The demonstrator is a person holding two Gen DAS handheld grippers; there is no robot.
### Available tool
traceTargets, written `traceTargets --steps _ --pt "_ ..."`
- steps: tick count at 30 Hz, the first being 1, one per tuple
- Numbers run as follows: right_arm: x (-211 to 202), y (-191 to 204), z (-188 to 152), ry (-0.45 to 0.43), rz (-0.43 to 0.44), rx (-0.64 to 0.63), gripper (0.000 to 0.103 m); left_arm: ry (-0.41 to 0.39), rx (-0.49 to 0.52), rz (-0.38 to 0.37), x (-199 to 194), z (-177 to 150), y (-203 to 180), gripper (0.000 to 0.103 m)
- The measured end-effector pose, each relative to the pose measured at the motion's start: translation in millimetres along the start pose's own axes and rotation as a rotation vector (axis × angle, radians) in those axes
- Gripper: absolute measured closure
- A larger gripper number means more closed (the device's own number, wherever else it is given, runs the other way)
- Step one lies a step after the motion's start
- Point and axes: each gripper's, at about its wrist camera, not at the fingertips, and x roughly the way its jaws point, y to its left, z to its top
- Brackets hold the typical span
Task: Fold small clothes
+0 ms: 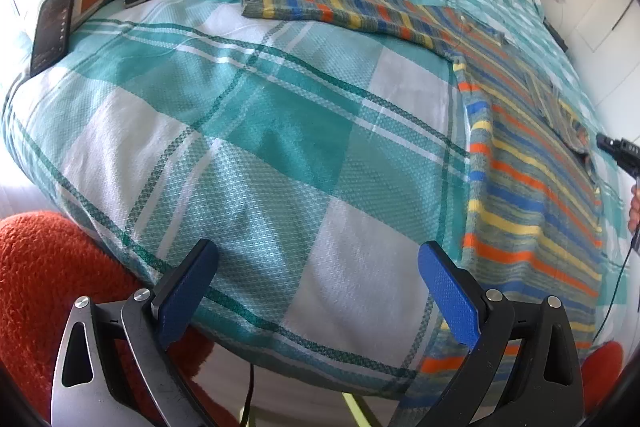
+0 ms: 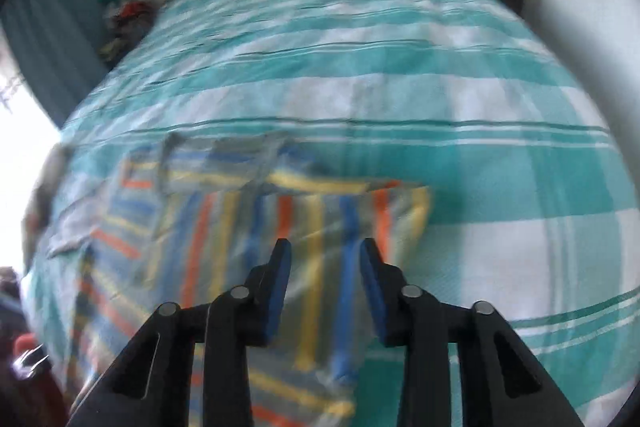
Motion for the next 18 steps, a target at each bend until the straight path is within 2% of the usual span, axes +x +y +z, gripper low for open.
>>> traceTargets --steps 1,2,3,5,7,10,13,16,17,18 --pt "7 2 -13 0.045 -0.024 -0.024 0.088 -0.002 0.001 -0.001 -1 0 0 0.003" --pt "22 -4 -30 0.128 -0.111 -0.043 0.088 -0.002 0.004 -0.003 -1 -1 -1 0.003" --pt "33 -14 -41 0.192 -0.169 -0.039 0.094 0.002 0.008 -0.004 -1 -1 -1 0.003" --pt "19 -28 -51 0.149 -0.159 0.015 0.099 0.015 0.017 0.006 1 -3 -1 0.003" --pt "-3 -27 -52 0.117 -0.210 0.037 0.091 0.012 0.022 0.006 -1 -6 -1 0.003" --pt "-37 -2 -60 0.091 -0.182 -0.031 0.090 -0.008 0.033 0.002 -6 -8 -2 0.003" --pt "-58 30 -91 0.136 -0.097 -0.073 0.086 -0.016 0.034 -0.004 -8 -9 -3 0.003" --pt "-60 55 -145 0.231 0.003 -0.062 0.085 -0.022 0.042 -0.007 -10 -10 -4 0.003" --pt "-59 60 -168 0.280 0.007 -0.066 0.085 -0.021 0.044 -0.006 -10 -11 -4 0.002" --pt "-55 60 -189 0.335 -0.027 -0.072 0.085 -0.013 0.047 -0.003 -8 -11 -3 0.002"
